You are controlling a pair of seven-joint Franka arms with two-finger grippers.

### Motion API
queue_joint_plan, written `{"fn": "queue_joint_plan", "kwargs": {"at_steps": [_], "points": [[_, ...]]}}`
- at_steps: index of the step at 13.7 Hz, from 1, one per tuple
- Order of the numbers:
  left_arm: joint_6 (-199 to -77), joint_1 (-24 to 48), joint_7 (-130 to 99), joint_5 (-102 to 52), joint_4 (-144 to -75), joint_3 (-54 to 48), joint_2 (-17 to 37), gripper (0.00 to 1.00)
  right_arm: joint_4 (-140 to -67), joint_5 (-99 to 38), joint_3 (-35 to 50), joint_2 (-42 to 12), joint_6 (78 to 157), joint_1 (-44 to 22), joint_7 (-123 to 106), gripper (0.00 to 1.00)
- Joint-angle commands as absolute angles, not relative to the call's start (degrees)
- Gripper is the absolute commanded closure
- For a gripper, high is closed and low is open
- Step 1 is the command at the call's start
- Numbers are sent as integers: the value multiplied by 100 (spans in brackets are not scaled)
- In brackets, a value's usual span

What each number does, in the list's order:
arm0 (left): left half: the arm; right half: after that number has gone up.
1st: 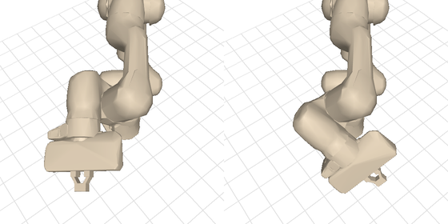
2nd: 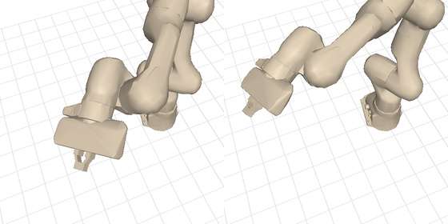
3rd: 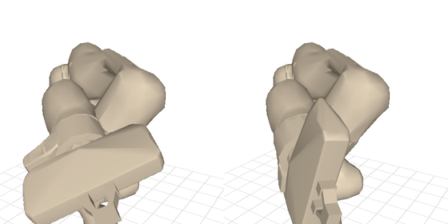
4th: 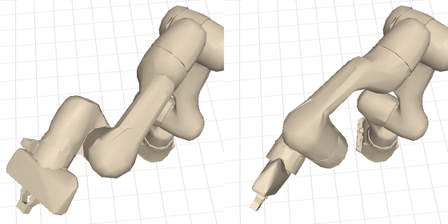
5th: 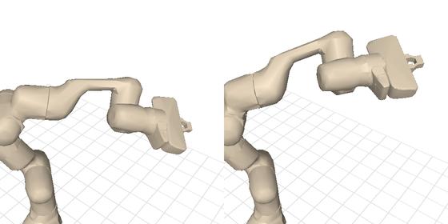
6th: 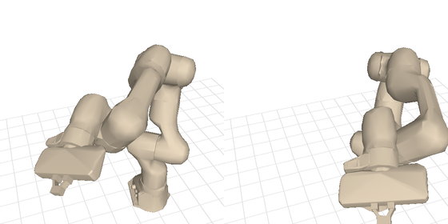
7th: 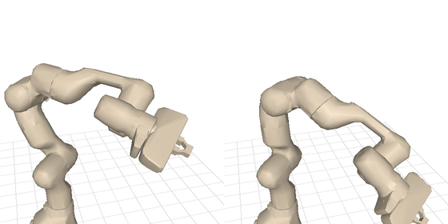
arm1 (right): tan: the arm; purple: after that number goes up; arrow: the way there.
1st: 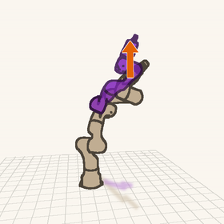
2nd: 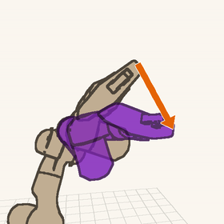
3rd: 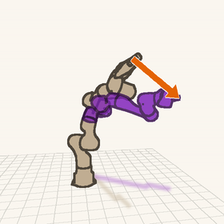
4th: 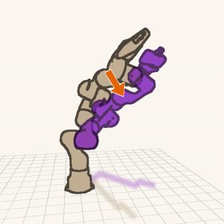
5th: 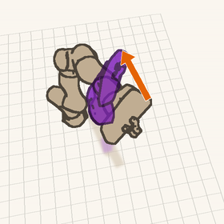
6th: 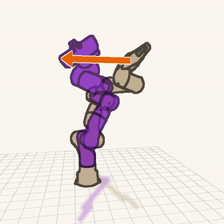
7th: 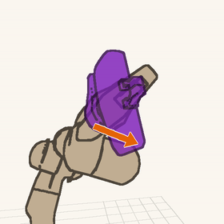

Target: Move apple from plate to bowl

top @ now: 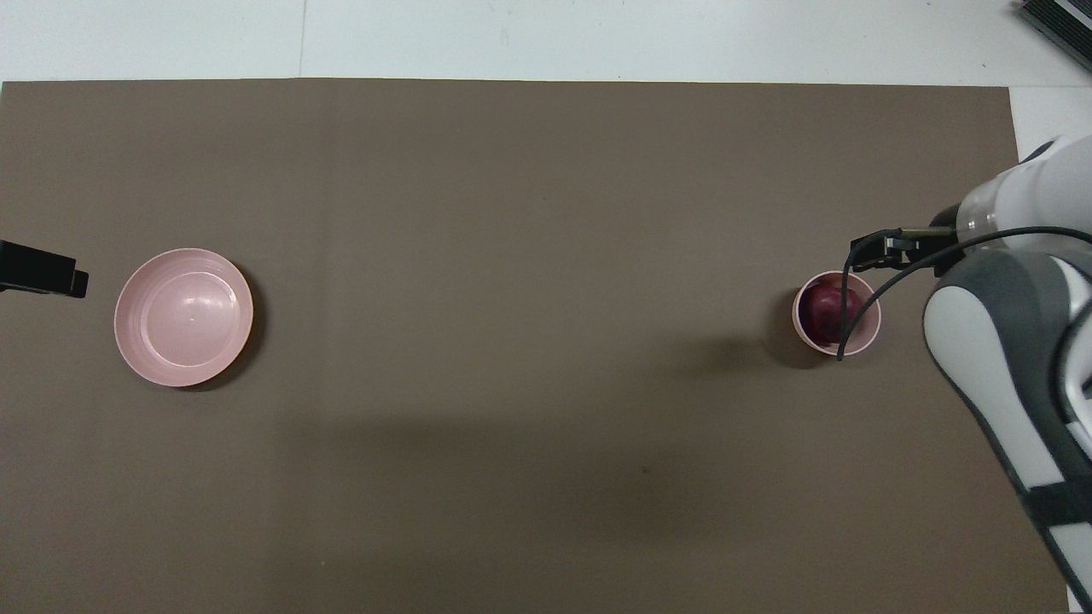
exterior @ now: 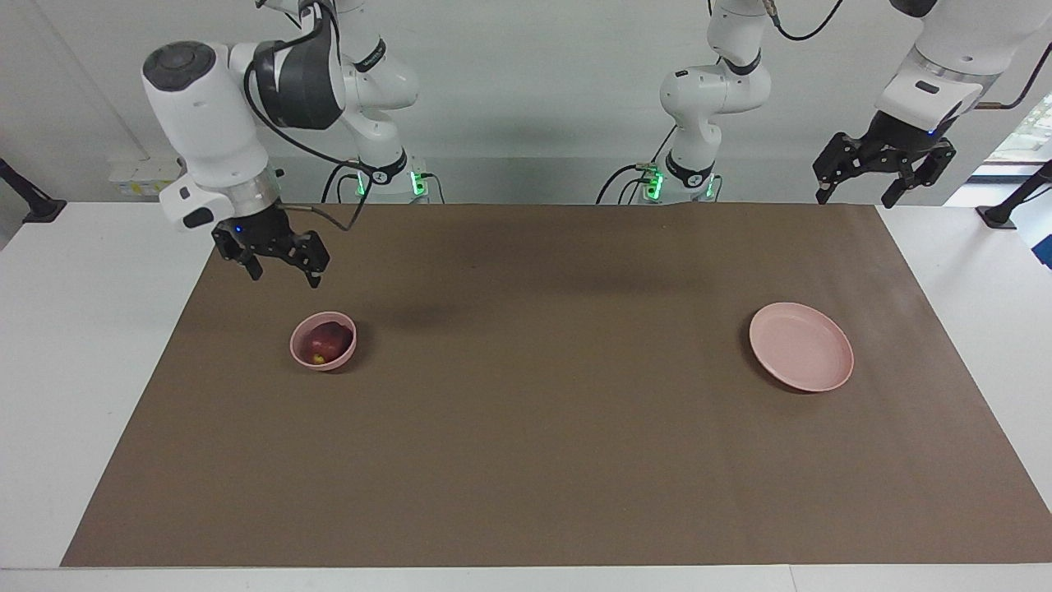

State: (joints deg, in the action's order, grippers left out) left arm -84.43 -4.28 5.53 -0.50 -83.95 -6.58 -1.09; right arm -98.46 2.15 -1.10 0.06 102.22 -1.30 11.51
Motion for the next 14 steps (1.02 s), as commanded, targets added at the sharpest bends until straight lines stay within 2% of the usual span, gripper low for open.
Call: {"fn": "queue_joint_plan", "kwargs": {"at_steps": [1,4,5,7,14], "points": [[-8350,-518,554,-114,-8411,-712,-167,0,-9319,220,-88,176,9513,-88,1354,0],[-8288,-527,562,-132,-8464,-694,-229,0,-8387,255,-149,167,8432,-70,1345,0],[-8279,-527,571,-132,-8473,-694,-237,0,-8306,220,-167,193,8272,-9,1301,0],[-8297,-527,580,-132,-8499,-694,-237,0,-8734,211,-246,561,8323,0,1266,0],[-8323,-527,729,-132,-8508,-694,-237,0,-8833,158,-299,563,8464,-26,696,0]]}}
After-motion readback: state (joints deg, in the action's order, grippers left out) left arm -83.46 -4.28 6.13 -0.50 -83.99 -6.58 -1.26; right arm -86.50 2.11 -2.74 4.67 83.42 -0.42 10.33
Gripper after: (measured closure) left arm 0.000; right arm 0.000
